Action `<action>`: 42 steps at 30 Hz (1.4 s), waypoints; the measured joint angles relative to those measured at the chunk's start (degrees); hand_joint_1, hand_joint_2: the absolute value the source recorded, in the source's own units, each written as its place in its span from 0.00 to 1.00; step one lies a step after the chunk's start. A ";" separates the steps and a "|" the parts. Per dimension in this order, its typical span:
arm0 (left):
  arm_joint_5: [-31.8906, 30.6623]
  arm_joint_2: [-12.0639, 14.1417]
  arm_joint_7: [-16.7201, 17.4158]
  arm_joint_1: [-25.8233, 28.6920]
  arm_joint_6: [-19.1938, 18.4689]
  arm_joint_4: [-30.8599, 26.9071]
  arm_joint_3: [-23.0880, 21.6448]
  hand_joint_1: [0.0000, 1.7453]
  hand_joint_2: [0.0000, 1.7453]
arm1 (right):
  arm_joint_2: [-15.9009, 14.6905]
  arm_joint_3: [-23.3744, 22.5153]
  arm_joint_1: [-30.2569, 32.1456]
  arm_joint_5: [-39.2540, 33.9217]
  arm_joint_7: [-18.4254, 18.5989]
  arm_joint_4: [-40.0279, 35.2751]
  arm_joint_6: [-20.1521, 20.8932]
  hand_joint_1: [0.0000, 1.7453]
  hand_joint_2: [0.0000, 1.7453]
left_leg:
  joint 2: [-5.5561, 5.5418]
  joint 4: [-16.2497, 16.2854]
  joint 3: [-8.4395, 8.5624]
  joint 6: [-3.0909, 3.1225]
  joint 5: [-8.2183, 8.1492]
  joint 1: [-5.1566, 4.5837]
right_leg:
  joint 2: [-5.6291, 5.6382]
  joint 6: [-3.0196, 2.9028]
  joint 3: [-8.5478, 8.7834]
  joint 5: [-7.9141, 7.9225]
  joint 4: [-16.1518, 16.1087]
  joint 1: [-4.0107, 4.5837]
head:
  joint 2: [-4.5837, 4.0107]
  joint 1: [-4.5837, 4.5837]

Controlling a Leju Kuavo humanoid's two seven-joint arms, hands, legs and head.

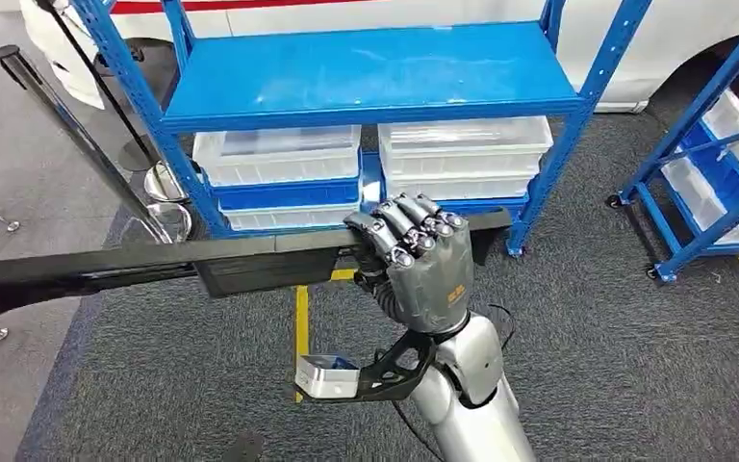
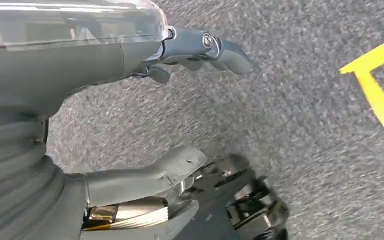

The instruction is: Take the parts from the cabinet and place them on the table.

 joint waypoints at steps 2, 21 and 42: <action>-0.02 0.00 0.00 -0.01 0.00 0.00 0.00 0.00 1.00 | -0.02 0.00 0.03 0.00 -0.02 0.07 0.00 1.00 1.00 | 0.00 -2.23 2.97 0.22 3.79 -0.01 | 0.00 0.04 -1.71 1.27 0.13 0.13 | 0.00 0.00; -3.08 0.15 1.33 -1.37 -1.40 -0.05 -0.20 0.00 1.00 | -1.09 0.02 1.93 2.08 -0.72 -2.73 -0.04 1.00 1.00 | 0.52 -17.33 0.31 1.90 15.91 -0.56 | 0.44 3.29 10.20 -8.40 -0.48 -0.65 | 0.00 0.07; -3.30 0.81 1.40 -2.99 -1.29 -0.22 -0.20 0.00 1.00 | -1.27 0.04 0.65 1.77 0.46 -3.26 0.00 1.00 1.00 | 0.37 -21.14 12.49 4.30 8.58 -1.41 | 0.04 1.82 -4.33 -0.76 1.30 0.16 | 0.00 0.07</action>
